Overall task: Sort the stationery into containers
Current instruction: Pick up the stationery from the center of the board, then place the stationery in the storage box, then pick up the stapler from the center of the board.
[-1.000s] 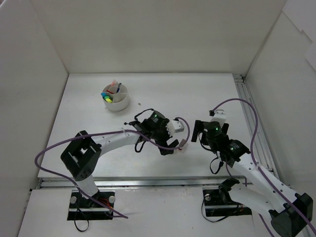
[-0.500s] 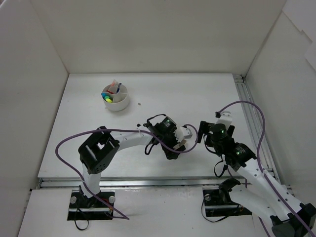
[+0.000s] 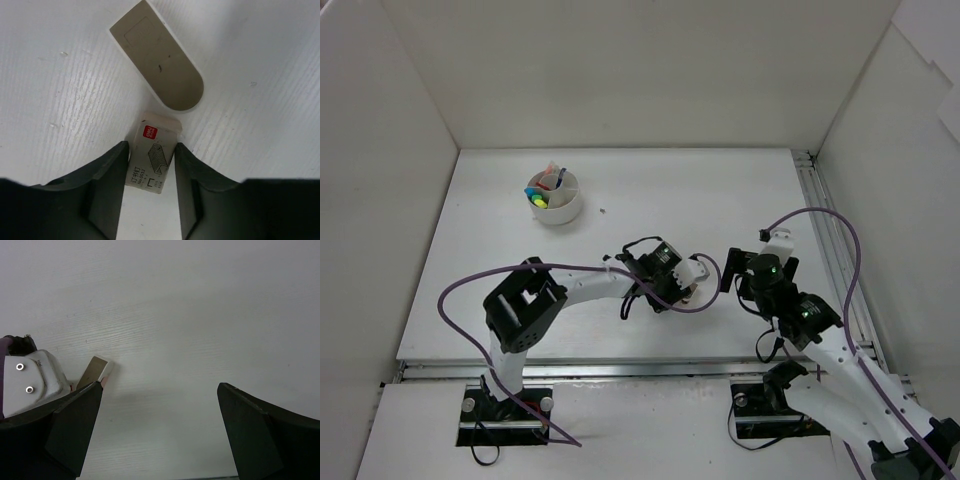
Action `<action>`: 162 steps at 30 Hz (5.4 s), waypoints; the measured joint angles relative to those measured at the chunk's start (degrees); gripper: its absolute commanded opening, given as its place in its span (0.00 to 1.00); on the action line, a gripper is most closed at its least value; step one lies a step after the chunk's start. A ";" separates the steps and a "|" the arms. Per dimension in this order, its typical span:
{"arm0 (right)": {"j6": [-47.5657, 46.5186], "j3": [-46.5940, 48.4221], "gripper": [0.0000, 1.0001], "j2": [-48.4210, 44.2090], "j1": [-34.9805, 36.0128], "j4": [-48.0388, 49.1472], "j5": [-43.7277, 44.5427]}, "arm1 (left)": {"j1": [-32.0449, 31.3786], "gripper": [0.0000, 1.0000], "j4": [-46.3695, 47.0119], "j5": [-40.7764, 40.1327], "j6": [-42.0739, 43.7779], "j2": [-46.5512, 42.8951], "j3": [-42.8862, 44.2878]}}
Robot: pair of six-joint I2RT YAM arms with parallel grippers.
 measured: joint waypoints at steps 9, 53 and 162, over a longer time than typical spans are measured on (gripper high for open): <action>-0.04 0.00 0.98 -0.24 0.00 0.02 0.39 | 0.35 0.00 -0.13 -4.92 -0.61 -0.76 0.02; -1.57 8.24 0.98 13.53 -4.76 0.39 5.33 | 38.51 0.13 -4.42 -18.73 -5.53 16.41 40.85; 1.68 0.74 0.98 6.91 -12.70 -3.10 -8.37 | 16.13 0.00 2.14 -15.47 -19.52 -9.51 4.50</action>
